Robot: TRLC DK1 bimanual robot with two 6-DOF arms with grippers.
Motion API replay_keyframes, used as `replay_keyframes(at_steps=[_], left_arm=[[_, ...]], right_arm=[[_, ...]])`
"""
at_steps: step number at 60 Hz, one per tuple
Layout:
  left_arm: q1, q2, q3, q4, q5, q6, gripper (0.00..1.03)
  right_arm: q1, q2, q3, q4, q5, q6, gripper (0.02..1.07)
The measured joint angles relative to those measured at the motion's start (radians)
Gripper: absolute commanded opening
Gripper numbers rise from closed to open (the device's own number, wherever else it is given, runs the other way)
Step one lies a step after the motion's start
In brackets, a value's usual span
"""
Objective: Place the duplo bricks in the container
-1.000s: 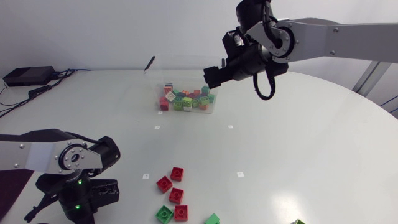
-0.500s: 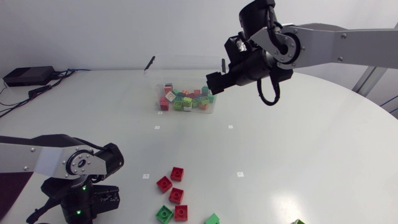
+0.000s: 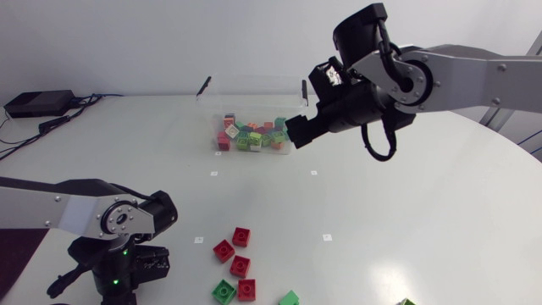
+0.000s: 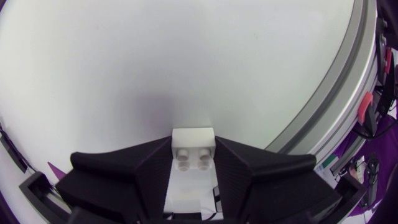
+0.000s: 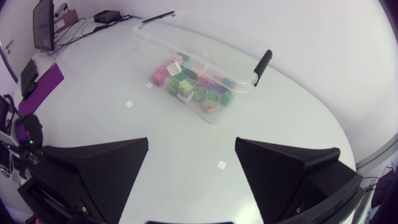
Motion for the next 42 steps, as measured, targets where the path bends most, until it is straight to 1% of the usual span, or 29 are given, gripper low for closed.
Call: replay_keyframes(at_steps=[12, 18, 28, 34, 42], left_arm=[[-0.010, 0.005, 0.126, 0.011, 0.024, 0.000, 0.07], [-0.009, 0.005, 0.198, 0.015, 0.071, 0.000, 0.07], [-0.004, 0.005, 0.292, 0.064, 0.134, 0.000, 0.07], [0.010, 0.005, 0.351, 0.090, 0.183, -0.001, 0.07], [0.022, 0.005, 0.423, 0.133, 0.219, -0.023, 0.07]], right_arm=[[0.050, -0.148, -0.123, -0.072, -0.044, -0.028, 1.03], [0.093, -0.208, -0.188, -0.137, -0.044, -0.029, 1.03], [0.187, -0.240, -0.263, -0.295, -0.049, -0.006, 1.02], [0.250, -0.245, -0.288, -0.346, -0.057, 0.035, 1.02], [0.297, -0.233, -0.306, -0.370, -0.109, 0.077, 1.02]])
